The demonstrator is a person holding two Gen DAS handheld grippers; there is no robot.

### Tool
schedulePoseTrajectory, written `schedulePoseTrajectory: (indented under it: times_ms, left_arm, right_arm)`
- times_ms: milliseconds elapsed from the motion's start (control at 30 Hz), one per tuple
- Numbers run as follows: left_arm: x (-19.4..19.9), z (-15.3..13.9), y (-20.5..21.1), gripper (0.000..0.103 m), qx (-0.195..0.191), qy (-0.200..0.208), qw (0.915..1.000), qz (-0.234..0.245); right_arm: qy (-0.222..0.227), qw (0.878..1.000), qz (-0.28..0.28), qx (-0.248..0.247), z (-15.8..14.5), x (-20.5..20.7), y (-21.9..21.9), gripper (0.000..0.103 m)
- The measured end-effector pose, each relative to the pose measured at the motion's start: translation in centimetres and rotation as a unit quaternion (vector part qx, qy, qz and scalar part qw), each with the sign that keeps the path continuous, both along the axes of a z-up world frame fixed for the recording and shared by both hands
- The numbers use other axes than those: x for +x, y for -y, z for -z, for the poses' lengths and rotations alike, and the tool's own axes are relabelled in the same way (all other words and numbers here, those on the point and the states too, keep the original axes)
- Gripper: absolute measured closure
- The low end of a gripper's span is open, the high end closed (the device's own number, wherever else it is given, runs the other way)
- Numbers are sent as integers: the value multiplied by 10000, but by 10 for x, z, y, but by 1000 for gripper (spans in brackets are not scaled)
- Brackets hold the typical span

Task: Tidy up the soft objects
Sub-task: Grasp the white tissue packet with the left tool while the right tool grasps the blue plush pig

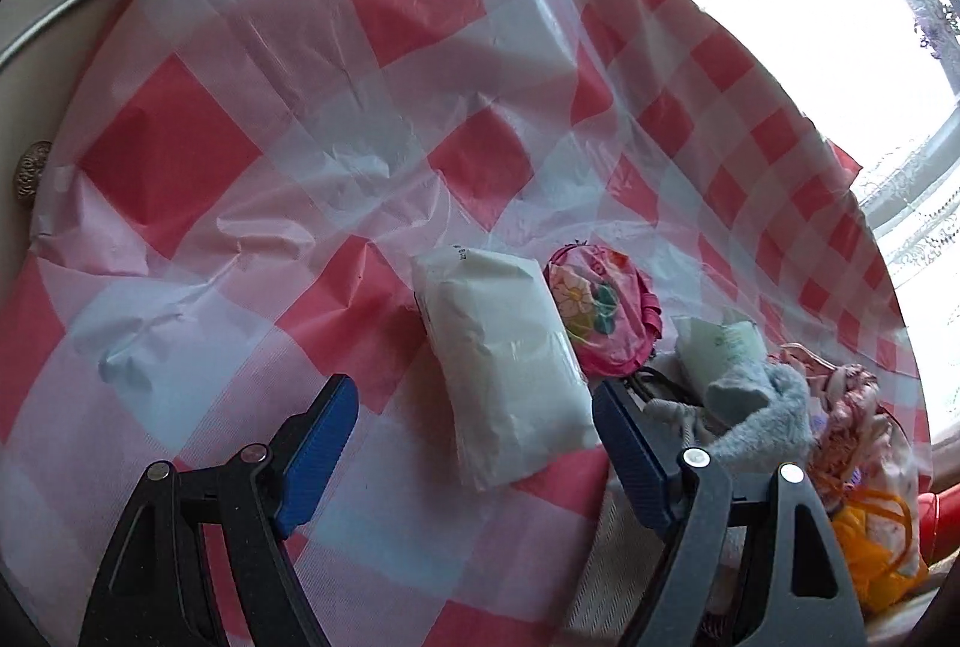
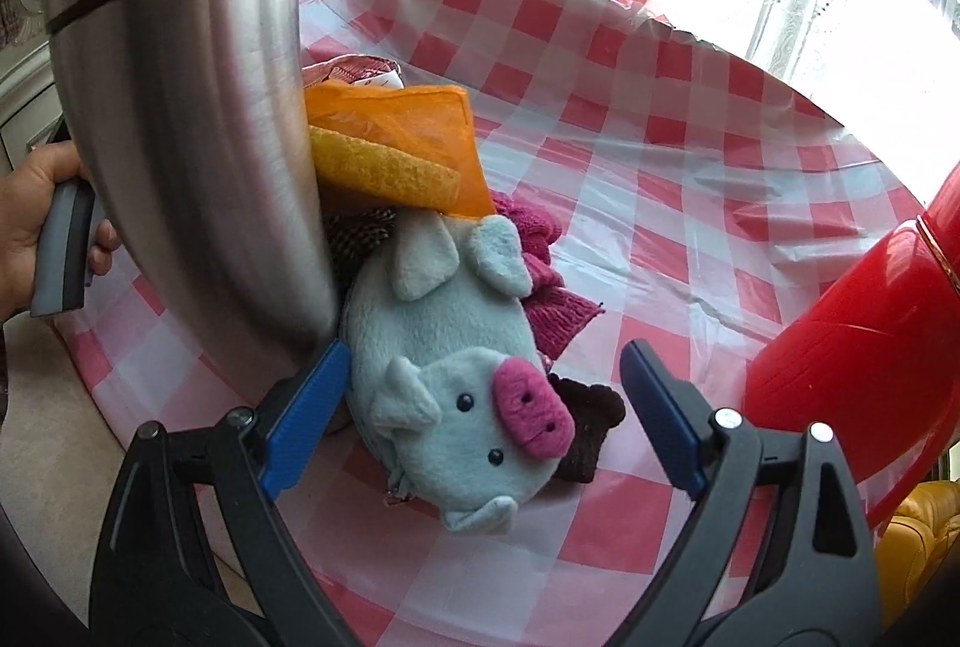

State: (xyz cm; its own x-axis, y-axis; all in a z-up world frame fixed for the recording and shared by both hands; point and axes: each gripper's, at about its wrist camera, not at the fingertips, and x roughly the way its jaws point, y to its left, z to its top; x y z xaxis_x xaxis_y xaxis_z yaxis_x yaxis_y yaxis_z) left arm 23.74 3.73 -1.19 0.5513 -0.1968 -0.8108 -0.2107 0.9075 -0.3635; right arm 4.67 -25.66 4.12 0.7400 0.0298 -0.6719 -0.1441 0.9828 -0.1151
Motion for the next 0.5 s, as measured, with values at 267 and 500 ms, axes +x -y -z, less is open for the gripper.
schedulePoseTrajectory:
  times_ms: [267,500]
  left_arm:
    - [19,8,26,36,304,59,9989,357]
    - [9,8,19,66,409,100,9984,368]
  right_arm:
    - [-336,9994,-45,80,20,11,1,14]
    - [-147,9992,94,349,18,-9,3,43]
